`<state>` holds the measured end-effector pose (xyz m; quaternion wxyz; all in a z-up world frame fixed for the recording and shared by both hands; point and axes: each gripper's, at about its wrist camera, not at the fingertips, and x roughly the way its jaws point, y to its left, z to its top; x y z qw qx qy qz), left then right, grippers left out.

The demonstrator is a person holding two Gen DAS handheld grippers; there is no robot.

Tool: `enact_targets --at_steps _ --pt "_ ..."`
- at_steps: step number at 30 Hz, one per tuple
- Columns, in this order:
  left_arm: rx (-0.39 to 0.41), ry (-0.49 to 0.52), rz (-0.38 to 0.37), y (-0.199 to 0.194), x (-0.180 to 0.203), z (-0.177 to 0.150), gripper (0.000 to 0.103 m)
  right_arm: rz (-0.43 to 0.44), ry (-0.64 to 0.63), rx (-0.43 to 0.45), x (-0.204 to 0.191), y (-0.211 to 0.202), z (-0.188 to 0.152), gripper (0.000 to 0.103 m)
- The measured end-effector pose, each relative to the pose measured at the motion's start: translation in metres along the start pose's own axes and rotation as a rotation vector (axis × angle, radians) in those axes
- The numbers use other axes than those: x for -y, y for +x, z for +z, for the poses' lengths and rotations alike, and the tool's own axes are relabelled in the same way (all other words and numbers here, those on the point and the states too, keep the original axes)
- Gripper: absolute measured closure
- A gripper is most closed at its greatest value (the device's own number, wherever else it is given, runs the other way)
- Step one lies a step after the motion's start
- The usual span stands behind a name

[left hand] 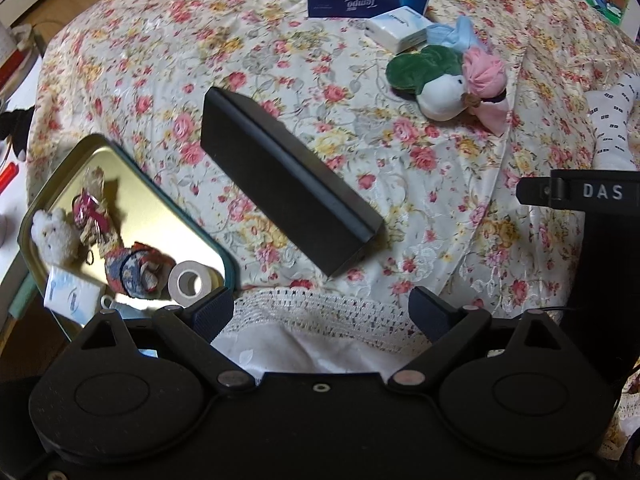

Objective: Organize soft objects
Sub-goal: 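Move both open tools back over the remaining items on the bed, then grasp the blue face mask with the right tool and lift it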

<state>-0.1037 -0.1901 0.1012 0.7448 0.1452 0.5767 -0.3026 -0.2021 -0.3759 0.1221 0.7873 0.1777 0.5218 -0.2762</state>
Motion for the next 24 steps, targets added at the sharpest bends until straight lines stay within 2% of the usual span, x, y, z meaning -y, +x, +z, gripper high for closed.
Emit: enact_targets --at_steps 14,24 --pt "0.014 0.021 0.008 0.000 0.002 0.028 0.011 -0.034 0.038 -0.003 0.013 0.015 0.026 0.035" --pt "0.036 0.047 0.010 0.000 0.014 0.055 0.011 -0.033 0.186 0.032 0.053 0.019 0.067 0.035"
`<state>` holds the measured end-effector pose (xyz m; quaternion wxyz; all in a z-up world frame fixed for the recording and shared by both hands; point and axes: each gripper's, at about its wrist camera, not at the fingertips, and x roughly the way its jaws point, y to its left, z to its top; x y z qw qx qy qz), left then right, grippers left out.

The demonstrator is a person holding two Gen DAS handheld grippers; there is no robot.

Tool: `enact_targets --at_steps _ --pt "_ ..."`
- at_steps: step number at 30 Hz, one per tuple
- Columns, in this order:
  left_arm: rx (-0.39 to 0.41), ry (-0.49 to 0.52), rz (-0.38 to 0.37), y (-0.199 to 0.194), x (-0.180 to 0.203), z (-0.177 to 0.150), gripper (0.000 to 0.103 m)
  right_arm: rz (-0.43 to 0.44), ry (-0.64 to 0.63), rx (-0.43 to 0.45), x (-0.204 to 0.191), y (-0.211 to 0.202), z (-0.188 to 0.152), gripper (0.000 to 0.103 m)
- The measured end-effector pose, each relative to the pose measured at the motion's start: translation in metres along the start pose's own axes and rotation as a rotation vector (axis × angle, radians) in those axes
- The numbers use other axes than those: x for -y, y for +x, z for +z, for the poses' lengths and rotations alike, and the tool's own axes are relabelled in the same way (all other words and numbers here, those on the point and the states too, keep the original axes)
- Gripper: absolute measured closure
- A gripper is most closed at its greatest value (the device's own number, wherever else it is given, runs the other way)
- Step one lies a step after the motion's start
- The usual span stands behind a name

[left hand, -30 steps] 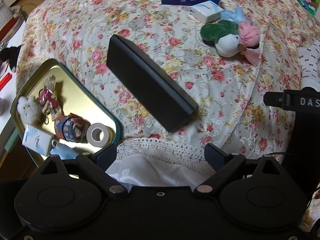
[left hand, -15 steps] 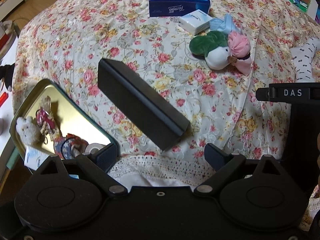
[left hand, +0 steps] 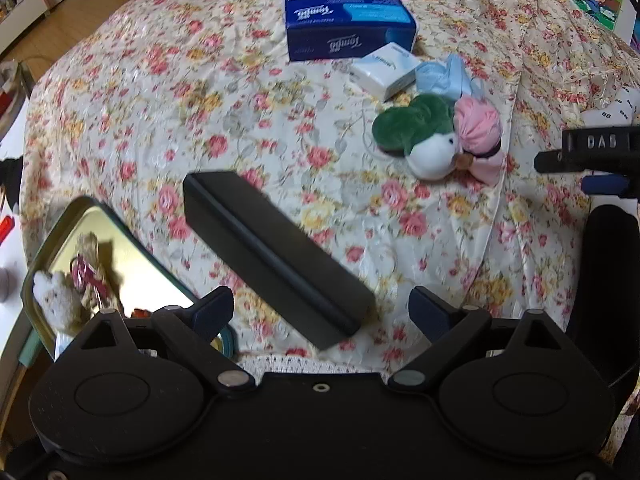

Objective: Organize soft objects
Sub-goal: 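Grasp the blue face mask with the right tool and lift it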

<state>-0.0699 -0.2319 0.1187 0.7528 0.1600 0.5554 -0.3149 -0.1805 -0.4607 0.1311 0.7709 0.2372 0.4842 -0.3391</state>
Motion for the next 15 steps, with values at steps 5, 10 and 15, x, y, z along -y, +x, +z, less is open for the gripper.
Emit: enact_targets --at_steps 5,10,15 --pt "0.011 0.024 0.004 0.001 0.010 0.014 0.011 -0.004 0.080 0.018 0.017 0.006 0.030 0.035" --pt "0.023 0.046 0.022 0.003 0.017 0.028 0.011 -0.023 0.164 0.036 0.030 0.013 0.057 0.035" --pt "0.016 0.055 0.036 0.010 0.023 0.039 0.011 -0.005 0.140 0.046 0.016 0.018 0.069 0.034"
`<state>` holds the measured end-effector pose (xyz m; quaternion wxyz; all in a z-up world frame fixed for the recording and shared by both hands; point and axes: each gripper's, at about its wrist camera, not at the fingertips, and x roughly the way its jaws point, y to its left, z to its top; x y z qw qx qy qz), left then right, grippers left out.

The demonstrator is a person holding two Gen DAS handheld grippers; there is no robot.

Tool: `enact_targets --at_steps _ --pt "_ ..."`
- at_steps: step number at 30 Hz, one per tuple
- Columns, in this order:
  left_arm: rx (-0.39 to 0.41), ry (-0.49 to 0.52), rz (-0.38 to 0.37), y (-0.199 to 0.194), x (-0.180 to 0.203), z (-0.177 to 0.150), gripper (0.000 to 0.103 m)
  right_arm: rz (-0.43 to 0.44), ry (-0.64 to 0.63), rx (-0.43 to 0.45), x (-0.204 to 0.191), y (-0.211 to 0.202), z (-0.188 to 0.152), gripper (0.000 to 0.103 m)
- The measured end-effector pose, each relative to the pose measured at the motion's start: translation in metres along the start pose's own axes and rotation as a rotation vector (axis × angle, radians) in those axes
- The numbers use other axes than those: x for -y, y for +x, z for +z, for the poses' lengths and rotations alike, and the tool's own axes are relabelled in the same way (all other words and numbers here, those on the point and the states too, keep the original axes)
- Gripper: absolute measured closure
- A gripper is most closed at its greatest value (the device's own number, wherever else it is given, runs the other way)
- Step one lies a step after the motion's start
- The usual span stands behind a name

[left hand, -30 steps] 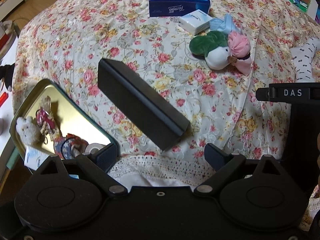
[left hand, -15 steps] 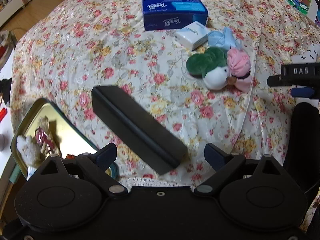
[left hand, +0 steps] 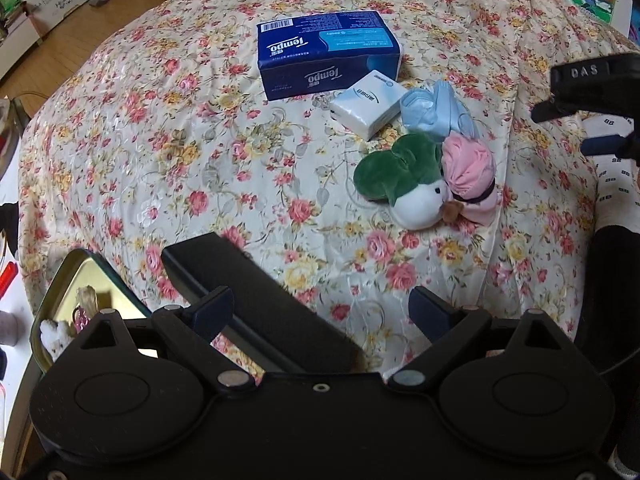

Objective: Organize soft objects
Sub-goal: 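Grasp the blue face mask with the right tool and lift it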

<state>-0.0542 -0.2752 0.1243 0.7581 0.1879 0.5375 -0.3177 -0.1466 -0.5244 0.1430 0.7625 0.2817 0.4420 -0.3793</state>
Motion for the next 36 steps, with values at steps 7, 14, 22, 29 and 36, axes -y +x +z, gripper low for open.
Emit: enact_targets --at_steps 7,14,22,29,36 --pt "-0.024 0.019 0.017 0.013 0.006 0.007 0.011 0.034 -0.096 0.011 -0.038 0.017 0.004 0.025" --pt "-0.046 0.025 0.027 0.024 0.008 0.013 0.011 0.060 -0.184 -0.049 -0.070 0.048 0.003 0.018" --pt "-0.054 0.033 0.046 0.030 0.008 0.017 0.011 0.108 -0.207 -0.153 -0.079 0.081 -0.004 0.046" --pt "-0.064 0.029 0.058 0.036 0.010 0.022 0.011 0.155 -0.225 -0.181 -0.074 0.081 -0.009 0.072" --pt "-0.056 0.045 0.046 0.039 0.024 0.030 0.011 0.134 -0.152 -0.111 -0.043 0.063 0.001 0.072"
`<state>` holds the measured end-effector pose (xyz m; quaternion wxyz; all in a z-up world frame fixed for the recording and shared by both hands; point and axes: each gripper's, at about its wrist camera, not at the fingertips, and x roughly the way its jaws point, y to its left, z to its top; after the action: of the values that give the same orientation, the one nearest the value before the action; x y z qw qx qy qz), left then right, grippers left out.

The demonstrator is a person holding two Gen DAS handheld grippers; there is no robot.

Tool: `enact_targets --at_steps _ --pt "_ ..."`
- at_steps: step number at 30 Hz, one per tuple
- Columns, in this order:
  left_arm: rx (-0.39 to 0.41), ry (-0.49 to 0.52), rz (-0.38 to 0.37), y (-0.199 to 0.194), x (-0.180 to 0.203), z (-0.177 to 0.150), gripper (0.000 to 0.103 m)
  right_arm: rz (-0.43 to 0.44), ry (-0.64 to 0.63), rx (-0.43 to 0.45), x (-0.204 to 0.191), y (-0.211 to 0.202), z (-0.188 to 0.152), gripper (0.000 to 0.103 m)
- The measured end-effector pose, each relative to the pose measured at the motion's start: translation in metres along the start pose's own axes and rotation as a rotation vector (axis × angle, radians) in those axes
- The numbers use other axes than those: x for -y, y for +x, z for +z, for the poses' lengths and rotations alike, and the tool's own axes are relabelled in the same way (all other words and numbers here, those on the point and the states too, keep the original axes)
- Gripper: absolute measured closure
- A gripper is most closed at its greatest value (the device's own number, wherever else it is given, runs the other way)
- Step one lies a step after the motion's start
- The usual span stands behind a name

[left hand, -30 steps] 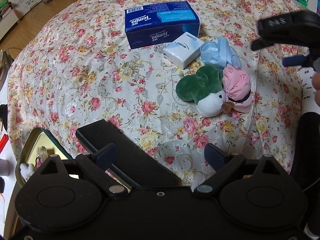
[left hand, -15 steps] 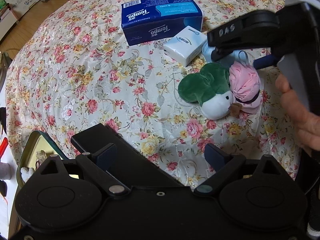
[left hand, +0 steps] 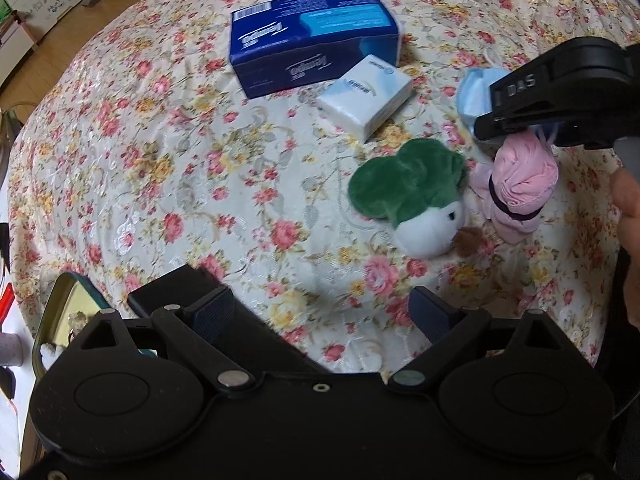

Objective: Organize soft objects
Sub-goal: 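Grasp the blue face mask with the right tool and lift it, then grasp the green-hatted white plush with the left tool while the right tool holds the blue mask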

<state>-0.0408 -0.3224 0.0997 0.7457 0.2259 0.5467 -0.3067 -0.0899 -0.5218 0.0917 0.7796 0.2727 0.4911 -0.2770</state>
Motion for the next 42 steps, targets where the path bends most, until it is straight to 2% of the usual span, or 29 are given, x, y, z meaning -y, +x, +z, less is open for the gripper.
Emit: enact_targets --at_steps 9,14,20,27,30,32,35,42 --pt "0.034 0.027 -0.036 -0.001 0.028 0.018 0.011 0.053 0.134 0.043 0.047 -0.021 0.007 0.070" --pt "0.044 0.038 -0.034 0.007 0.042 0.027 0.010 0.047 0.184 0.069 0.068 -0.028 0.007 0.069" --pt "0.000 0.025 -0.045 0.028 0.052 0.037 0.010 0.083 0.239 0.094 0.089 -0.039 0.007 0.069" --pt "-0.045 -0.008 -0.049 0.052 0.055 0.046 0.010 0.077 0.275 0.105 0.101 -0.041 0.007 0.069" --pt "-0.054 -0.017 -0.054 0.059 0.055 0.047 0.016 0.078 0.273 0.108 0.102 -0.042 0.007 0.069" --pt "-0.067 -0.024 -0.068 0.063 0.055 0.047 0.040 0.076 0.270 0.107 0.103 -0.041 0.007 0.069" --pt "-0.069 -0.067 -0.097 0.063 0.049 0.047 0.051 0.042 0.261 0.113 0.100 -0.040 0.006 0.069" --pt "-0.026 -0.093 -0.040 0.039 0.041 0.045 0.052 -0.096 0.196 0.150 0.084 -0.038 0.002 0.070"
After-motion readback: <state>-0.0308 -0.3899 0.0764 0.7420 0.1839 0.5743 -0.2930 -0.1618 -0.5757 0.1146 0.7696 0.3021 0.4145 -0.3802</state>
